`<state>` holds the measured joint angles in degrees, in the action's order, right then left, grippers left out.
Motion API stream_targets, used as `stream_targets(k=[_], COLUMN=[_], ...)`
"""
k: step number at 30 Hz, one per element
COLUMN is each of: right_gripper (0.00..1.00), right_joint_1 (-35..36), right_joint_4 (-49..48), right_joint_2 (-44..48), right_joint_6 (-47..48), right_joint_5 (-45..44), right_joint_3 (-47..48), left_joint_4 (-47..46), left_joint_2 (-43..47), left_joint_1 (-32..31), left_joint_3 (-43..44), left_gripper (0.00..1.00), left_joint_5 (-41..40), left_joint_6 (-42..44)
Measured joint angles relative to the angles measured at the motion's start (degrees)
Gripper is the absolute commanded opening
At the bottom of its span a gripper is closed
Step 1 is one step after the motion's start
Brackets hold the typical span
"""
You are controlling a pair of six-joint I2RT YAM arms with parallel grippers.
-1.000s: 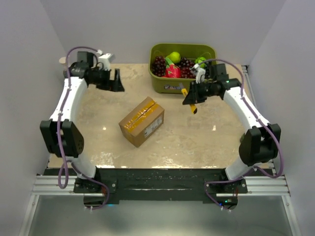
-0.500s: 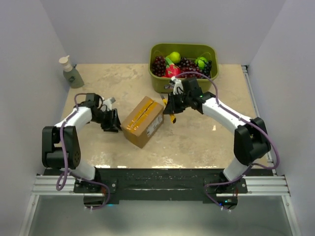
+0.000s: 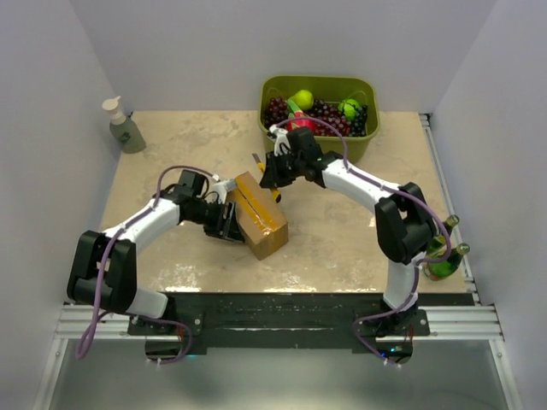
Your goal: Unpack the express box
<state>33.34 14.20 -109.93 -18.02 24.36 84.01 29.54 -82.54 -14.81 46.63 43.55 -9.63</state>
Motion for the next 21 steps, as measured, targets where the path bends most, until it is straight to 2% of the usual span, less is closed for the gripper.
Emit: stream_targets(k=[3, 6, 9, 11, 13, 15, 18, 21], right_gripper=[0.0, 0.0, 0.0, 0.0, 0.0, 0.0, 0.0, 0.0], right_joint_1=[-0.11, -1.07, -2.95, -4.39, -5.51, -5.73, -5.01, -3.78], right_joint_4=[1.01, 2.89, 4.72, 6.27, 7.08, 6.97, 7.87, 10.16], right_joint_2=[0.74, 4.33, 9.86, 14.67, 20.0, 25.35, 32.74, 34.58], right_joint_6=[2.08, 4.63, 7.13, 9.11, 10.86, 12.31, 14.43, 16.65], right_joint_5=[-1.07, -2.47, -3.45, -4.04, -4.02, -2.86, 2.05, 6.51], right_joint_3=[2.08, 3.3, 4.07, 3.98, 2.56, -1.18, -9.66, -16.0], left_joint_4=[6.4, 14.88, 24.22, 27.5, 26.93, 24.63, 20.28, 15.5], left_joint_2=[0.28, 0.28, -1.75, -6.12, -10.82, -14.82, -19.98, -24.02], left_joint_1=[-0.39, 0.92, 3.3, 5.42, 8.63, 12.46, 16.48, 17.59], left_joint_3=[3.26, 10.88, 23.71, 35.26, 44.57, 49.64, 51.54, 49.03], left_gripper=[0.61, 0.59, 0.59, 0.59, 0.59, 0.59, 0.59, 0.59], left_joint_5=[-0.37, 0.76, 3.23, 4.98, 6.05, 5.68, 3.04, -0.52], left_joint_6=[3.74, 10.12, 17.88, 22.14, 24.0, 24.02, 22.93, 20.44])
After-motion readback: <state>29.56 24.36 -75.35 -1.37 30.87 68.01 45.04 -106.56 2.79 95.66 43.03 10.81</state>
